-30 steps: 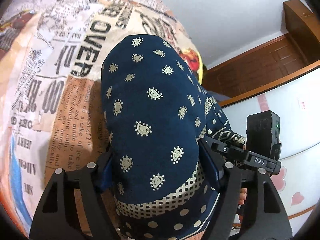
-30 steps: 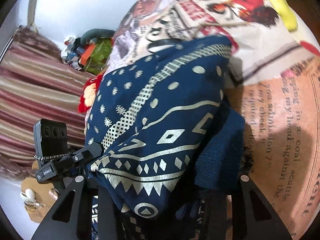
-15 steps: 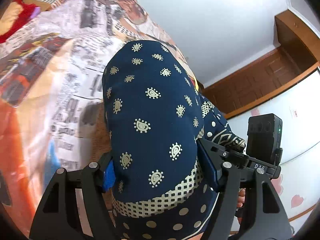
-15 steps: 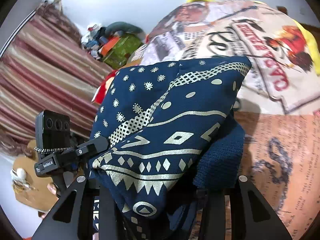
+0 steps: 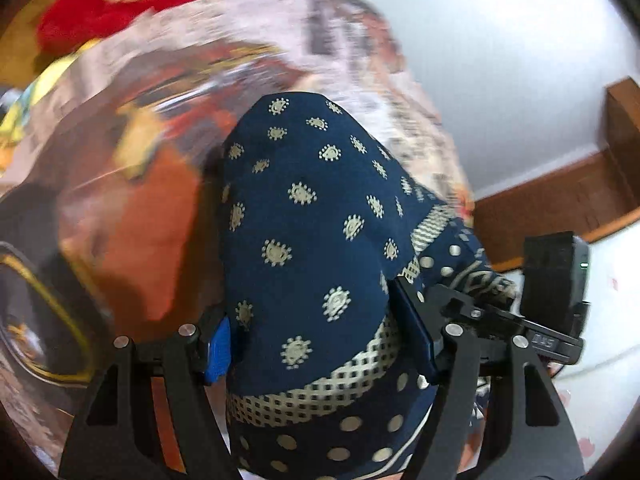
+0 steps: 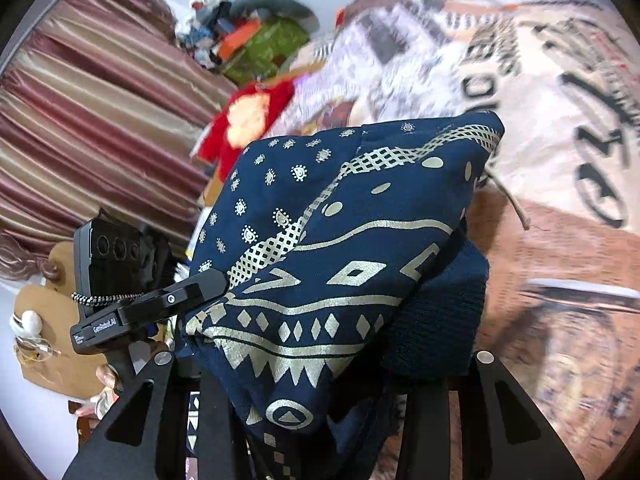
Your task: Fold large clothes
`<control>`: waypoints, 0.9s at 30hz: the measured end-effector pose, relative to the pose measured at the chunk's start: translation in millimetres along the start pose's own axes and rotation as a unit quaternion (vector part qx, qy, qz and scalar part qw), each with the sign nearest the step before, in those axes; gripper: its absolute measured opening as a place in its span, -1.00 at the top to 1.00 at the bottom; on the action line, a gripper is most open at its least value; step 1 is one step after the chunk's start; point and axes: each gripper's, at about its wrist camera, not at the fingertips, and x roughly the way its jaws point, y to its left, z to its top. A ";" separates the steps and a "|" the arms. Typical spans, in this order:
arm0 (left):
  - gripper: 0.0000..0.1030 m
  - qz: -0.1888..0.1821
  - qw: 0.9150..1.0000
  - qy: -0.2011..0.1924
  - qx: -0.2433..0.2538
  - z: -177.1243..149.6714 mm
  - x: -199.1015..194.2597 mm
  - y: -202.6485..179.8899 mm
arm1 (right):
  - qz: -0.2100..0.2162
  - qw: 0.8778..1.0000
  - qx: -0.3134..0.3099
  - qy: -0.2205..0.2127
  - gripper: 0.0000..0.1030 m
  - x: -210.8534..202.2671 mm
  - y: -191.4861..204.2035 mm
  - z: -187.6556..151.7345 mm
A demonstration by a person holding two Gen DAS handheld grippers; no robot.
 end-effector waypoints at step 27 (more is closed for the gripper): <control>-0.53 0.201 0.960 -0.044 0.191 -106.1 0.9 -45.9 | -0.177 0.972 -0.147 0.048 -0.53 5.3 1.3 -58.1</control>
